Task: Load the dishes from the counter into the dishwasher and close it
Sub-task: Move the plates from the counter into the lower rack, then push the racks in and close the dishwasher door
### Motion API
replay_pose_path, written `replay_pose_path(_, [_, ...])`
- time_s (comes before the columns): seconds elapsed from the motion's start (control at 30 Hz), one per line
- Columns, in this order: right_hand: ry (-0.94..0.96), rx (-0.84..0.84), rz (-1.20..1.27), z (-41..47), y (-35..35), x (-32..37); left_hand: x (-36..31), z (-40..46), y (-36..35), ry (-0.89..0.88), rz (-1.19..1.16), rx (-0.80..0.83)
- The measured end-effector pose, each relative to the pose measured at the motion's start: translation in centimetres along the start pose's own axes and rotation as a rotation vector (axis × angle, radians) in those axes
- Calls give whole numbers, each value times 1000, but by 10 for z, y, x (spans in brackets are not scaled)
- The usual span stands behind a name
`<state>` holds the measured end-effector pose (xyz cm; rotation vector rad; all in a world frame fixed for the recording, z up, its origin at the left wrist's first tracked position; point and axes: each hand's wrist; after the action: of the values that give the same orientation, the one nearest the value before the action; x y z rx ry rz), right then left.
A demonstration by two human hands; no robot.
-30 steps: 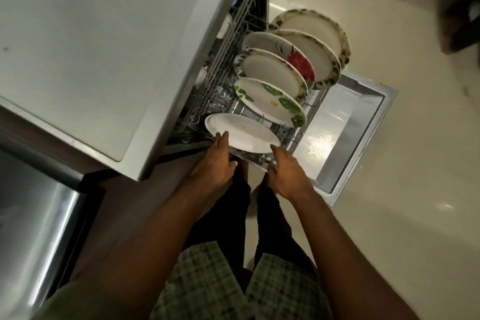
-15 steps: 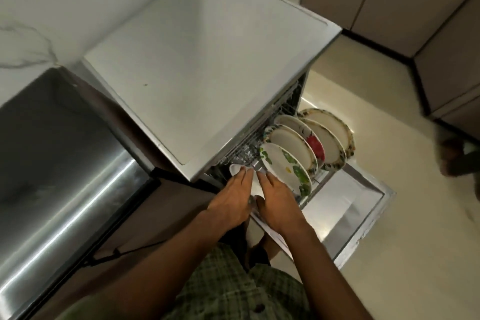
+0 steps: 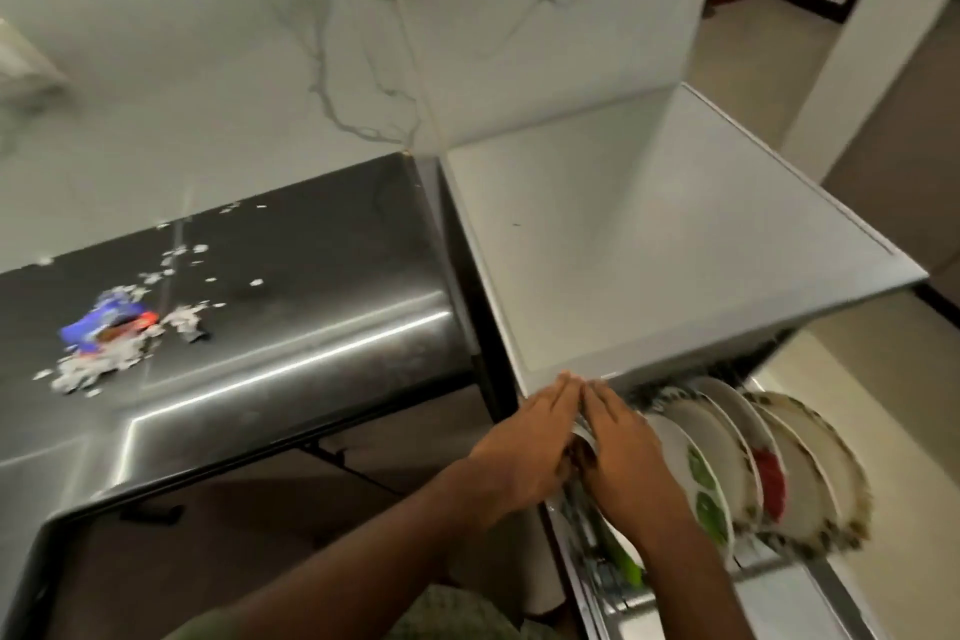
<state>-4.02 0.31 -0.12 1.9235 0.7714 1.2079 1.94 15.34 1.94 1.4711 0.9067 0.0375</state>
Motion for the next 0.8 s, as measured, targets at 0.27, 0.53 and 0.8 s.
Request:
replay_pose_path(0.27, [132,42,-46,-8,-30,69,24,-76,22,137,-32,-150])
replay_pose_path(0.53, [231,135,-189,-59,-77,112,39,-175,5,240,-93,-208])
replay_pose_path(0.8, [229,170,-307,-104,-96,130,46,-220,-23,229,-97,-200])
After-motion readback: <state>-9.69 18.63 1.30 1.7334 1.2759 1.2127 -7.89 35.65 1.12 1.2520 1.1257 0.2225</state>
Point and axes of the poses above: each hand's wrist, its own z-axis towards the middle knuckle, its own y-axis out of the back of the hand, x = y × z, and after that the axes turned 12 degrees about -y, right-handed
